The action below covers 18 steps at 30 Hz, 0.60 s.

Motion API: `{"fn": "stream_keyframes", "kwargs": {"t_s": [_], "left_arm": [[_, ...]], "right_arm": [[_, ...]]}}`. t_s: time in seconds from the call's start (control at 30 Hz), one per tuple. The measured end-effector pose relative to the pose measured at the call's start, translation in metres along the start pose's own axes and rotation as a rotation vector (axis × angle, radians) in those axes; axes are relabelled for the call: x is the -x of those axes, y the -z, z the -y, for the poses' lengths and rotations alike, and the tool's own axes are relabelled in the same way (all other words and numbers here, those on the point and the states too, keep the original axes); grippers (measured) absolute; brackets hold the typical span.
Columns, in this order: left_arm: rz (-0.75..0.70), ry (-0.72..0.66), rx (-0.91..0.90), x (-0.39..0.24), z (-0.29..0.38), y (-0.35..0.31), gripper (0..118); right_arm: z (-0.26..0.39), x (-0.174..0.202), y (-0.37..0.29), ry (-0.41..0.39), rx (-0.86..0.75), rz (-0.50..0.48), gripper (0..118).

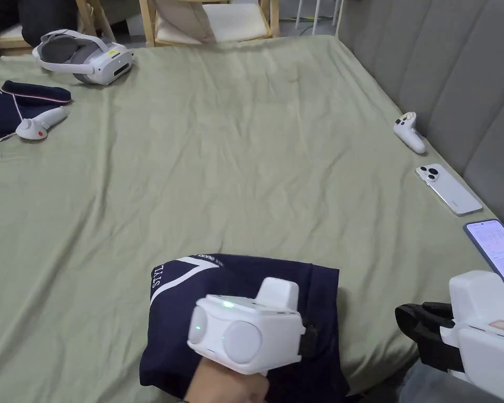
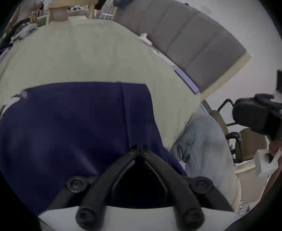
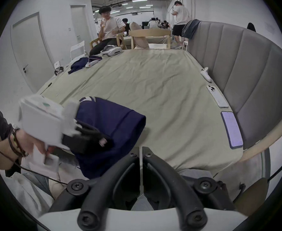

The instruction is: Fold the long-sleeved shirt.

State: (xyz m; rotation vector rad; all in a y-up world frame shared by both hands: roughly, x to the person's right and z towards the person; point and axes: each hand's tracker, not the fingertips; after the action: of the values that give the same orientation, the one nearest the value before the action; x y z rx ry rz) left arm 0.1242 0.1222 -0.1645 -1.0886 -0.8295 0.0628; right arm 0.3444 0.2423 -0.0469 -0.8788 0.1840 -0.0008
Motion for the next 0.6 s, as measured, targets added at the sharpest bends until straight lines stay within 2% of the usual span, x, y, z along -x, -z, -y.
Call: {"fn": "stream_keyframes", "kwargs": {"t_s": [0.1,0.2,0.3,0.37,0.53,0.6], "left_arm": [[0.049,-0.057,0.022,-0.004,0.001,0.025,6],[0.068,-0.091,0.005,-0.004,-0.008,0.002,6],[0.101,-0.057,-0.138,0.006,-0.015,-0.053,6],[0.111,-0.083,-0.190,0.025,-0.016,-0.094,6],[0.019,-0.213,-0.315,0.081,-0.005,-0.175,6],[-0.003,-0.268,-0.344,0.102,0.005,-0.194,6]], "right_arm": [[0.001,0.001,0.000,0.016,0.000,0.007,1],[-0.006,0.008,0.010,0.049,-0.005,-0.028,1],[-0.021,0.022,0.033,0.088,-0.036,-0.137,1],[-0.030,0.029,0.059,0.141,-0.032,-0.215,1],[-0.028,0.042,0.138,0.292,0.119,-0.407,1],[-0.019,0.039,0.159,0.343,0.172,-0.428,1]]}}
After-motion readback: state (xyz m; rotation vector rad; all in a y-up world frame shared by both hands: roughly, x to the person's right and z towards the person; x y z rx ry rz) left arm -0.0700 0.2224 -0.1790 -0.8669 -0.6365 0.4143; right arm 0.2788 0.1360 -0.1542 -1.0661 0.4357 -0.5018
